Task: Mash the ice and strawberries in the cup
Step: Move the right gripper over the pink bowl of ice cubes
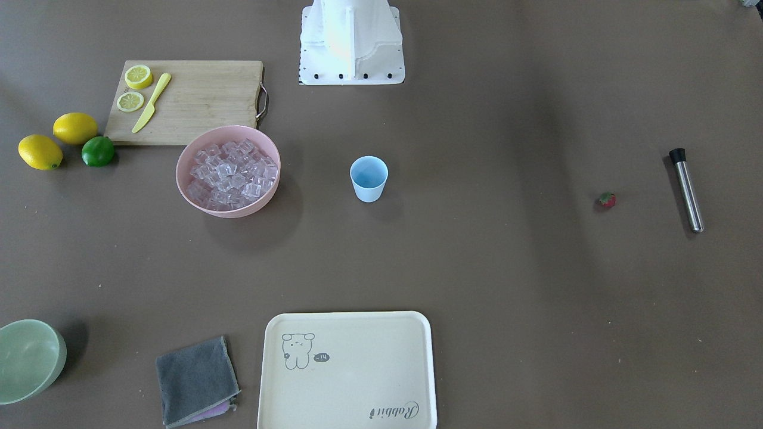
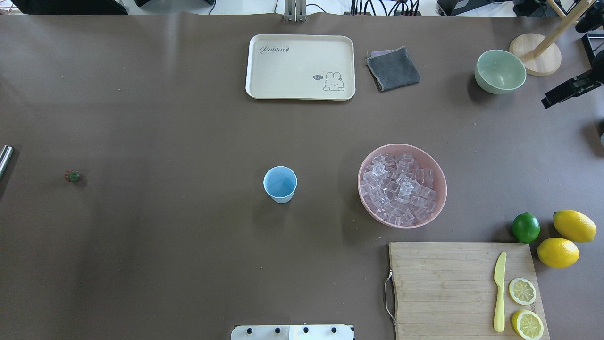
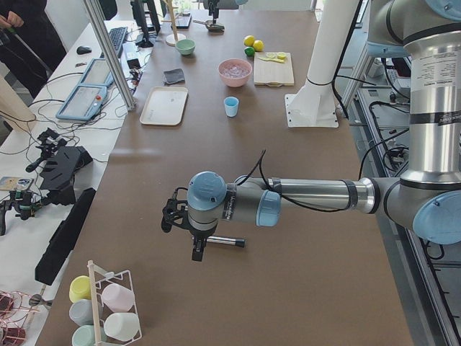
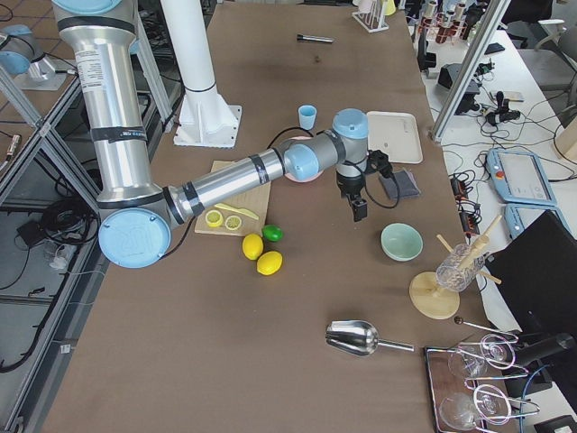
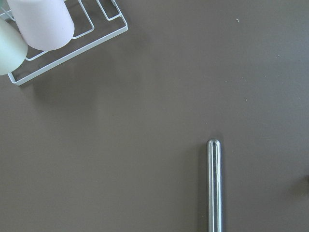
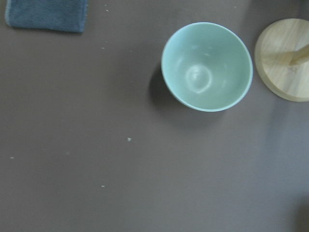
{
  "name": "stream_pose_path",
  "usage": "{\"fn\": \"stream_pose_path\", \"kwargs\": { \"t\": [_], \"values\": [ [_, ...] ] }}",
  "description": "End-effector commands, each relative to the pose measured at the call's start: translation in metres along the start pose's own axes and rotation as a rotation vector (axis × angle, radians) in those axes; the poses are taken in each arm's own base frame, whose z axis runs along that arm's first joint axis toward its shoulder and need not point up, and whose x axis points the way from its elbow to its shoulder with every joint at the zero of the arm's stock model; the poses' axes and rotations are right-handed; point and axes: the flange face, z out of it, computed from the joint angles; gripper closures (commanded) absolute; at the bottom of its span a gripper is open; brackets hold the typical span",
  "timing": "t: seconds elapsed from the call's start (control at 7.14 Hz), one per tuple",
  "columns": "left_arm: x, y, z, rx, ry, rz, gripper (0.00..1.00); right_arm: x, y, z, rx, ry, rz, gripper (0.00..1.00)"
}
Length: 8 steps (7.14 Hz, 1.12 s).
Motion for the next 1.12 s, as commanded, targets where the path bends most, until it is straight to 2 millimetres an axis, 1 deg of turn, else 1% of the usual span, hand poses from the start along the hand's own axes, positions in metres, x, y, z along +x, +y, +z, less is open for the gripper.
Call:
{"fn": "stream_pose_path", "kwargs": {
  "t": [0.0, 0.14, 0.42, 0.56, 0.7, 0.84, 0.98],
  "values": [
    [0.0, 0.0, 0.0, 0.0, -0.001, -0.001, 0.01, -0.137, 0.007, 0.005, 0.036, -0.037, 0.029, 0.0],
    [-0.001, 0.001, 0.0, -0.001, -0.001, -0.002, 0.01, -0.196, 0.008, 0.016, 0.049, -0.045, 0.073, 0.01],
    [-0.001, 0.0, -0.001, 0.003, -0.001, -0.001, 0.01, -0.257, 0.019, 0.032, 0.015, -0.097, 0.027, 0.02],
    [-0.001, -0.001, -0.003, 0.007, -0.002, -0.003, 0.01, -0.281, 0.033, 0.05, -0.018, -0.105, -0.009, 0.02],
    [0.0, -0.004, -0.005, 0.002, -0.002, -0.01, 0.01, -0.294, 0.043, 0.066, -0.047, -0.099, -0.029, 0.02],
    [0.001, -0.006, -0.009, 0.007, -0.003, -0.012, 0.01, -0.301, 0.047, 0.075, -0.055, -0.089, -0.009, 0.04],
    [0.004, -0.006, -0.013, 0.013, -0.003, -0.008, 0.01, -0.317, 0.045, 0.086, -0.068, -0.088, 0.03, 0.17]
  ]
}}
